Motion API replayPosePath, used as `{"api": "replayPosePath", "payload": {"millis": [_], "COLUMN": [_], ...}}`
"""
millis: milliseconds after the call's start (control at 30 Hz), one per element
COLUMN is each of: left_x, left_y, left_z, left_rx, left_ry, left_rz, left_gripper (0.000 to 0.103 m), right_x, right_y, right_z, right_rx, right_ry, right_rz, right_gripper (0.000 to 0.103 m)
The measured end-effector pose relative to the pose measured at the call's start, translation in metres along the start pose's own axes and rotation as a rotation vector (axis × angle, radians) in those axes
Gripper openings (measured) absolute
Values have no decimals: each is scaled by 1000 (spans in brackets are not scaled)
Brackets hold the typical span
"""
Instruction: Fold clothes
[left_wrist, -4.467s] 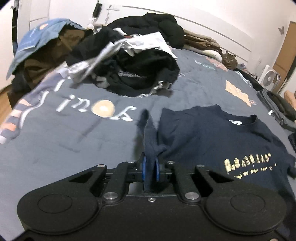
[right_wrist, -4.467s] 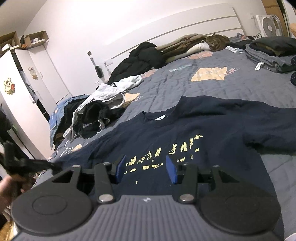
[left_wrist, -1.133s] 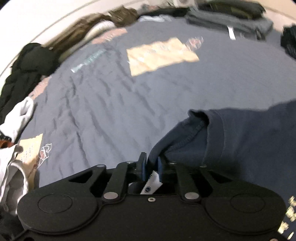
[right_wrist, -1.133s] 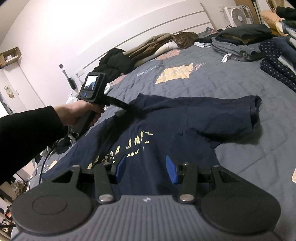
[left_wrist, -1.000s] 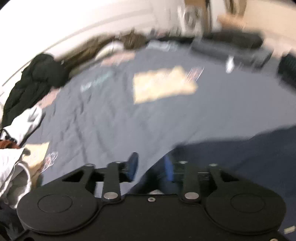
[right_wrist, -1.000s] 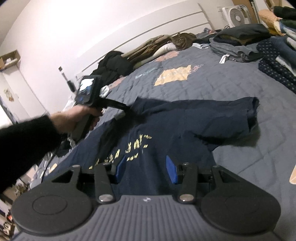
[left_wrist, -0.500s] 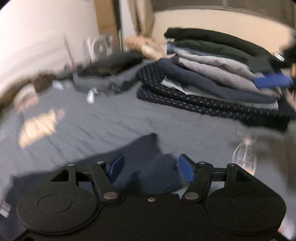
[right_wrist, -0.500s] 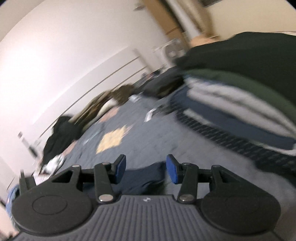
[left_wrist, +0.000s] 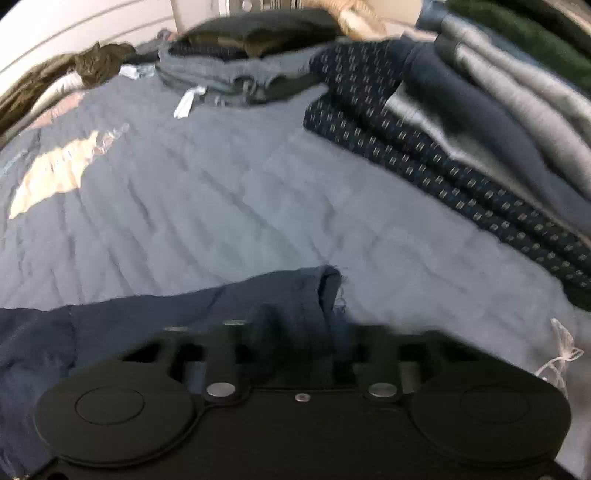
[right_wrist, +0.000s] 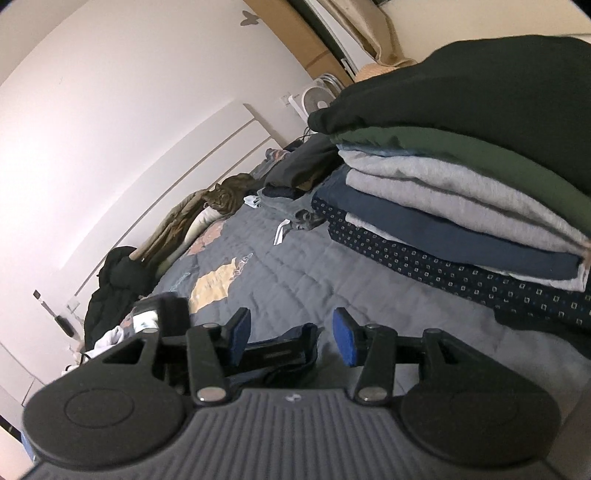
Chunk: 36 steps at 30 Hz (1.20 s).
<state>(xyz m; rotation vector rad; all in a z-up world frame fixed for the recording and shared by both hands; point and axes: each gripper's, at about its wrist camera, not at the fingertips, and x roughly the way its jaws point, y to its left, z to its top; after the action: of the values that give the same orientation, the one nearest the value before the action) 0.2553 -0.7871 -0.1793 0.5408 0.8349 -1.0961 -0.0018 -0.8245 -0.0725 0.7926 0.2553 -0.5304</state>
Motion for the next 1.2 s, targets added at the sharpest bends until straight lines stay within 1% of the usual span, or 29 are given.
{"api": "replayPosePath", "payload": {"millis": [33, 100, 133, 167, 233, 300, 400, 433, 467, 500, 533, 567, 633, 700, 733, 800, 833, 867, 900, 967, 1033, 1100, 1200], "left_x": [0, -8, -12, -15, -19, -17, -10, -10, -12, -16, -19, -22, -21, -14, -8, 5, 10, 14, 15, 14, 8, -2, -11], "left_y": [4, 13, 17, 20, 25, 21, 16, 13, 7, 3, -2, -5, -4, -1, 0, 0, 1, 3, 4, 8, 14, 22, 30], "left_z": [1, 7, 13, 21, 37, 53, 67, 69, 67, 61, 53, 45, 29, 17, 13, 8, 7, 6, 6, 8, 14, 24, 41], "left_rx": [-31, -97, -127, -156, -202, -205, -205, -194, -155, -104, -53, -12, 24, 23, 16, 13, 2, -12, -28, -64, -113, -172, -239], "left_ry": [-5, -47, -69, -95, -142, -167, -150, -140, -126, -116, -101, -87, -62, -38, -18, 13, 31, 40, 35, 20, -17, -77, -144], "left_rz": [-20, -71, -96, -122, -163, -158, -141, -133, -118, -93, -59, -27, 14, 16, 10, 24, 28, 26, 15, -8, -36, -65, -77], "left_gripper": [10, 6, 4, 0, 0, 0, 0, 0, 2, 4, 16, 38, 56, 56, 55, 44, 28, 17, 14, 4, 2, 1, 1], "right_x": [-1, -2, -3, -3, -4, -4, -5, -6, -7, -7, -7, -6, -6, -5, -5, -6, -7, -7, -8, -7, -6, -5, -5], "right_y": [-2, -6, -8, -9, -12, -14, -14, -13, -13, -13, -14, -15, -18, -21, -22, -21, -20, -19, -18, -19, -20, -22, -22], "right_z": [1, 3, 4, 5, 6, 6, 7, 7, 7, 7, 8, 8, 9, 9, 9, 9, 8, 8, 8, 8, 9, 9, 9], "right_rx": [8, 24, 32, 40, 55, 65, 65, 63, 62, 61, 62, 63, 78, 97, 104, 104, 101, 98, 96, 96, 100, 109, 113], "right_ry": [-4, -11, -15, -18, -24, -25, -30, -33, -35, -36, -36, -34, -35, -31, -30, -31, -32, -34, -34, -33, -31, -28, -27], "right_rz": [0, -1, -2, -2, -4, -6, -1, 0, 4, 8, 11, 12, 2, -4, -6, -2, 3, 9, 14, 15, 14, 11, 13], "right_gripper": [48, 49, 49, 49, 49, 49, 49, 49, 49, 49, 49, 49, 49, 49, 49, 49, 49, 49, 49, 49, 49, 50, 50]}}
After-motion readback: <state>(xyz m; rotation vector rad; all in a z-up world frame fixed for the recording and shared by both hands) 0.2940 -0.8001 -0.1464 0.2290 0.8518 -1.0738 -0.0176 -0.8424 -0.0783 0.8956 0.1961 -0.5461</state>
